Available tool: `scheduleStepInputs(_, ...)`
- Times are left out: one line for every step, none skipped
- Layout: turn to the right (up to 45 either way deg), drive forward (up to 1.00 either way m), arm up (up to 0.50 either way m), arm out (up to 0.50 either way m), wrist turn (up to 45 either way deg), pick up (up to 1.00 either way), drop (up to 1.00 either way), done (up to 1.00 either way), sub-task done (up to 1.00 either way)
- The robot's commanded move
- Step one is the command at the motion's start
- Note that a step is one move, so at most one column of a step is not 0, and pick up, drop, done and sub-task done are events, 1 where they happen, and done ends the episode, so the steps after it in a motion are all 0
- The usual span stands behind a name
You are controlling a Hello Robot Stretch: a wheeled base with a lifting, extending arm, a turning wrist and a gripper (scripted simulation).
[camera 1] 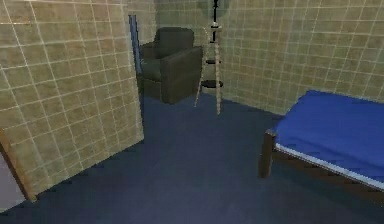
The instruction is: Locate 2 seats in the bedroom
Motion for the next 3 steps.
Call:
scheduleStepInputs(0.0,1.00,0.00,0.00,0.0,0.00,0.00,0.00,0.00)
scheduleStepInputs(0.0,1.00,0.00,0.00,0.0,0.00,0.00,0.00,0.00)
scheduleStepInputs(-6.0,0.00,0.00,0.00,0.0,0.00,0.00,0.00,0.00)
